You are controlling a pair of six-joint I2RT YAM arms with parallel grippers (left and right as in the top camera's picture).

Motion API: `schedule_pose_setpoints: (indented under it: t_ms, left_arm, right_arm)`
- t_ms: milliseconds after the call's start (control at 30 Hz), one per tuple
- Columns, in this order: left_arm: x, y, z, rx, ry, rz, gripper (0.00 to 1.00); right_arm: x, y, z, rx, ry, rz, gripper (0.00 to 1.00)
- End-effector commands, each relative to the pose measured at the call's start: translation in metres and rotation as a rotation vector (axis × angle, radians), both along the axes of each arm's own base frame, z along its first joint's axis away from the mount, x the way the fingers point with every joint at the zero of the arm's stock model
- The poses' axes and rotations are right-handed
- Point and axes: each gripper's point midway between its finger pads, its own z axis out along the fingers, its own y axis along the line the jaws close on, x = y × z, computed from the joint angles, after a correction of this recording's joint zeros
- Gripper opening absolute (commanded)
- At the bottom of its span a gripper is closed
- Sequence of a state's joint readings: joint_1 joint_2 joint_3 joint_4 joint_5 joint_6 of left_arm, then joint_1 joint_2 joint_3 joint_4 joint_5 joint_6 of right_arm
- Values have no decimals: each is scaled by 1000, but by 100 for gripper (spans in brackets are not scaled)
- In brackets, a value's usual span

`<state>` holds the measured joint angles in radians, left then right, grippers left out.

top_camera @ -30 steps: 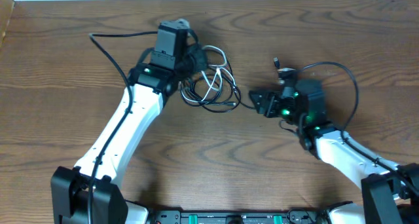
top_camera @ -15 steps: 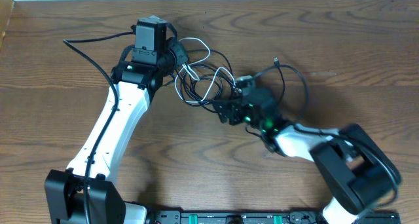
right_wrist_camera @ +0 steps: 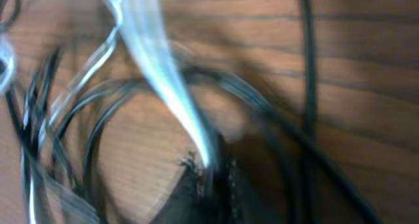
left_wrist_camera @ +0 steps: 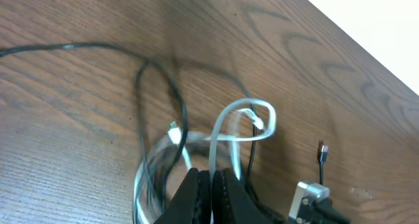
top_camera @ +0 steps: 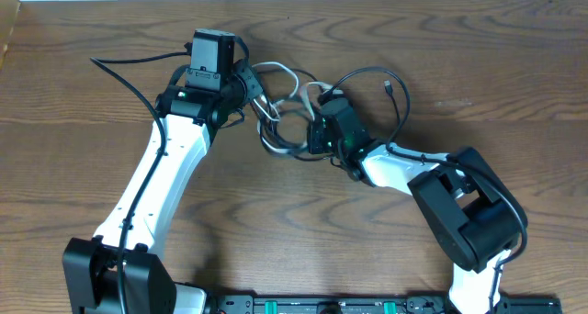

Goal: Untangle cables

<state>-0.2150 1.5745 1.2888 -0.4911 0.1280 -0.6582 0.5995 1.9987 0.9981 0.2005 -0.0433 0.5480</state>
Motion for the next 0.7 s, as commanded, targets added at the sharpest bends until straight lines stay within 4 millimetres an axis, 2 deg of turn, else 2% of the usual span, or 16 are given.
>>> schedule_pose_setpoints:
  t_ms: [0,200,267,400,467,533,600,667]
  left_arm:
    - [-1,3,10,-1,-22,13,8]
    - [-1,3,10,-1,-22,13,8]
    - [-1,3,10,-1,-22,13,8]
    - [-1,3,9,-1,-21,13,8]
    - [-2,3,9,0,-18,13,8]
    - [-2,3,8,1,-14,13,8]
    - [-4,4,7,4,-6,12,8]
    - [-5,5,5,28,-4,-12,8]
  right_arm:
    - [-16,-43,-10,-116,118,-66,1]
    - [-44,-115,9,-256,271,-125,1]
    - [-51,-146,19,-329,293,-145,1]
    - [-59,-210,36,-473,316,-262,3]
    - [-59,-233,43,-490,321,-327,6]
    - [-58,-241,47,-445,327,-353,15]
    - [-55,-239,49,-373,336,-352,29]
    - [-54,-236,50,-321,345,-343,38]
